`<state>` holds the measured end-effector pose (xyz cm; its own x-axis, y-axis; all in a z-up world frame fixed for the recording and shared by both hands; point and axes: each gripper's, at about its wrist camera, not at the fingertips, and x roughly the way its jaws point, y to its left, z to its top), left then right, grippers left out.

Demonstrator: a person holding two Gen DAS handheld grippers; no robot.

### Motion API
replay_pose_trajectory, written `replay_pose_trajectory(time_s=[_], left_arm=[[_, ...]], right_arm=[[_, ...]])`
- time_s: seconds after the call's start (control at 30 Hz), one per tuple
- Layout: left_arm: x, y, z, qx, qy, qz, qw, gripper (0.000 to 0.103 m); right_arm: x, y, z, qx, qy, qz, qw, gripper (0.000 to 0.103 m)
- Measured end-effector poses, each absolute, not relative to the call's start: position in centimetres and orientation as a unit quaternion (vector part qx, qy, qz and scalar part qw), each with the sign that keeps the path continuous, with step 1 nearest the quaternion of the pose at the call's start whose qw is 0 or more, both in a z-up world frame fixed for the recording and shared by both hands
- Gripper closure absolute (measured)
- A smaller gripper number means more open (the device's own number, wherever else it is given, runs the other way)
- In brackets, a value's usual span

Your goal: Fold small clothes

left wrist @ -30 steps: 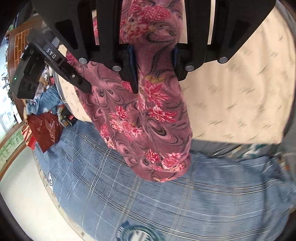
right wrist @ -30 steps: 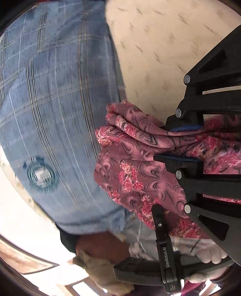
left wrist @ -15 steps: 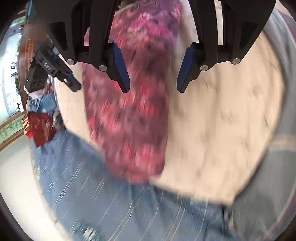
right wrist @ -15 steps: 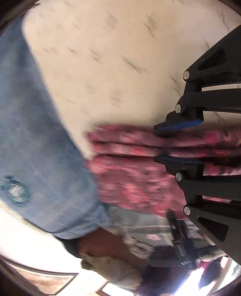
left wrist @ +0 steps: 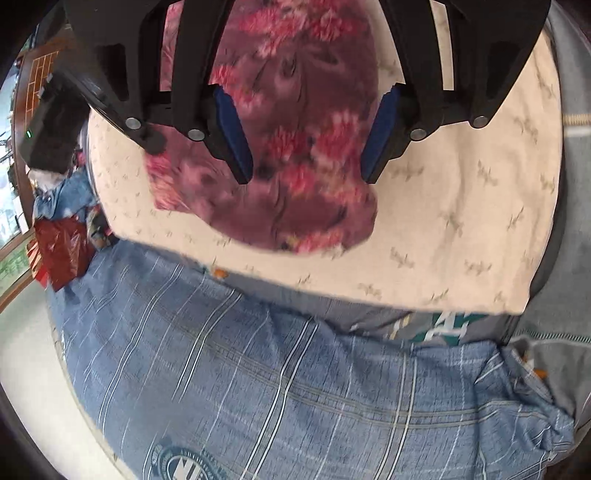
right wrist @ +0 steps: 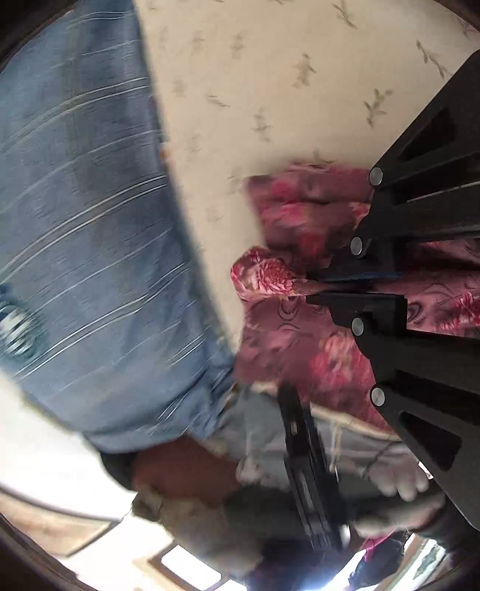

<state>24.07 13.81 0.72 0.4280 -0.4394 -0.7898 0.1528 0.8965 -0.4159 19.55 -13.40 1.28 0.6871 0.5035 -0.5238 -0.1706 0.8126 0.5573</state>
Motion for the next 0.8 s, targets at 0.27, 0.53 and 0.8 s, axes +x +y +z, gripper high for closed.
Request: replay_pose_trajectory(time_s=[0.27, 0.53, 0.8], left_arm=[[28.3, 12.3, -3.9, -0.132, 0.553, -0.14, 0.811, 0.03], [21.0, 14.2, 0.1, -0.089, 0.527, -0.169, 0.828, 0.031], [16.7, 12.6, -2.3, -0.039, 0.534, -0.136, 0.833, 0.02]], right_arm=[[20.6, -14.7, -2.8, 0.228, 0.392, 0.152, 0.878, 0.1], [15.5, -15.3, 1.3, 0.247, 0.342, 0.209, 0.882, 0.09], [14.8, -12.3, -1.0, 0.169, 0.406, 0.169, 0.882, 0.087]])
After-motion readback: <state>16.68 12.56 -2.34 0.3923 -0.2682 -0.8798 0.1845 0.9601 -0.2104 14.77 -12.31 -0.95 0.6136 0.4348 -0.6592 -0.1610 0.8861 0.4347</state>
